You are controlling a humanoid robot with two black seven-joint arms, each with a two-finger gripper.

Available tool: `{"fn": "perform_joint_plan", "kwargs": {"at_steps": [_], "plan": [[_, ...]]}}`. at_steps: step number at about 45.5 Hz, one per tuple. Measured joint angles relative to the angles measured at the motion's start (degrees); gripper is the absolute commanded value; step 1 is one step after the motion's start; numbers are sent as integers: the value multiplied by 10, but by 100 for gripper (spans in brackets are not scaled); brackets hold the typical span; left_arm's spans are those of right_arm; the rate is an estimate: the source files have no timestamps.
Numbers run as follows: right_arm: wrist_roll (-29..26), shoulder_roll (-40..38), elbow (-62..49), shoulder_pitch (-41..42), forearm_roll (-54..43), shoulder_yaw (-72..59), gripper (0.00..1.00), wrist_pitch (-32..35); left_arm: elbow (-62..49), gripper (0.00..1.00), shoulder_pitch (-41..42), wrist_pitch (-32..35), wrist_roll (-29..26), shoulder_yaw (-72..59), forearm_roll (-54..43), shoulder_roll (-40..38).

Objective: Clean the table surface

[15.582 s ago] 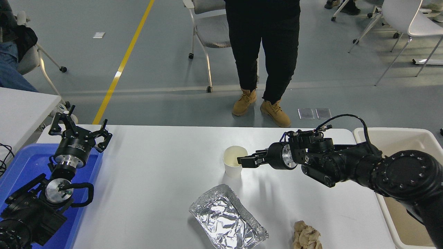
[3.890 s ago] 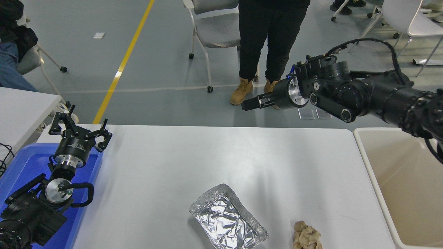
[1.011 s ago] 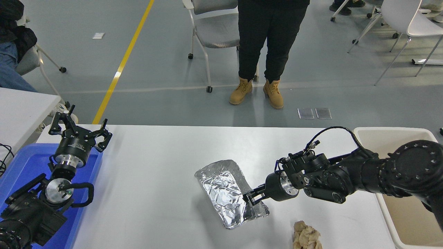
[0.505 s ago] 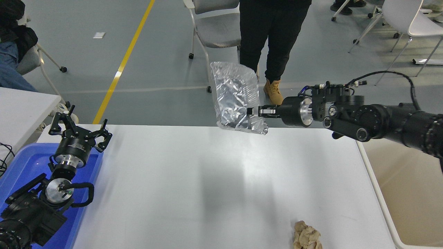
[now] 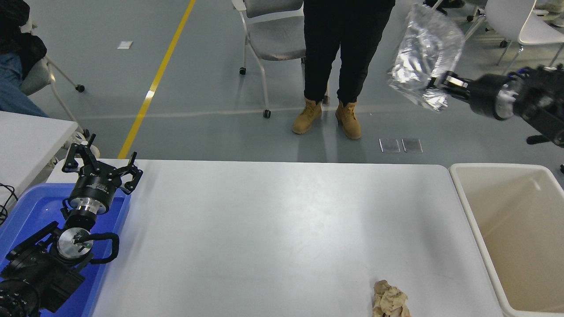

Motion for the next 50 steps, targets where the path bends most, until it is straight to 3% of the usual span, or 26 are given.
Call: {"fn": "perform_joint_plan", "kwargs": {"at_steps": [21, 50], "plan": [[-17, -75, -87, -138, 122, 2, 0, 7, 0, 100, 0, 0, 0, 0, 0, 0], [-71, -52, -158, -299, 142, -7, 0, -16, 0, 100, 0, 0, 0, 0, 0, 0]]}}
